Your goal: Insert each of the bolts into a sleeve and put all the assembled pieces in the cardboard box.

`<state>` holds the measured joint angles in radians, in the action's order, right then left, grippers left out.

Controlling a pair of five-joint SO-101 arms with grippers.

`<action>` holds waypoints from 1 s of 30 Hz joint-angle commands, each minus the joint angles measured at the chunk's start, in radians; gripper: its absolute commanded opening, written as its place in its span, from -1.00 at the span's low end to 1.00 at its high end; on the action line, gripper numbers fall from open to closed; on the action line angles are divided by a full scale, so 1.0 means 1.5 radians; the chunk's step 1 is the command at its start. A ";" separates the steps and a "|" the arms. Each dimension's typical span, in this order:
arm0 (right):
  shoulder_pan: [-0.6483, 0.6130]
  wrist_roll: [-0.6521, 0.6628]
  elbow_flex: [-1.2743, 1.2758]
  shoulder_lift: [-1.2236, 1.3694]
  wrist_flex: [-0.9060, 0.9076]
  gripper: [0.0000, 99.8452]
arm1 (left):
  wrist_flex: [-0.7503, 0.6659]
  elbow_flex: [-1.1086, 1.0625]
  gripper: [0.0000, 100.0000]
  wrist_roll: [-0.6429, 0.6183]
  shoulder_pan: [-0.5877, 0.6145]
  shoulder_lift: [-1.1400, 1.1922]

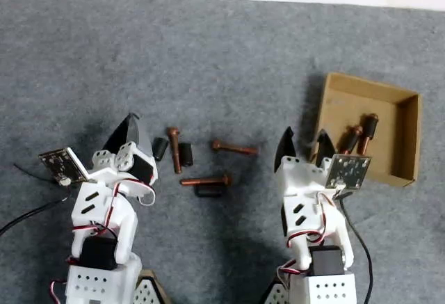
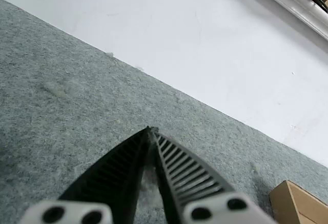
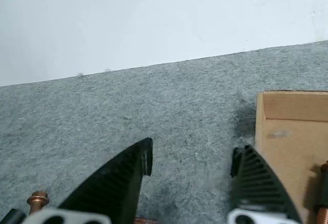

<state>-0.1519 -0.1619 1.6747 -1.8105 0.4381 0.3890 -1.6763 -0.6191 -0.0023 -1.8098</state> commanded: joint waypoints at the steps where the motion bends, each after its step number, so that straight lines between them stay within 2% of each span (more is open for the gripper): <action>1: -0.007 -0.004 0.061 -0.005 0.002 -0.54 | 0.006 -0.013 -0.99 0.006 -0.009 -0.008; 30: -0.008 -0.004 0.060 -0.009 0.010 -0.54 | 0.006 -0.013 -0.99 0.007 -0.008 -0.008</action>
<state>-0.1519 -0.1619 1.6747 -1.8105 0.4503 0.3890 -1.6763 -0.6191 -0.0023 -1.8098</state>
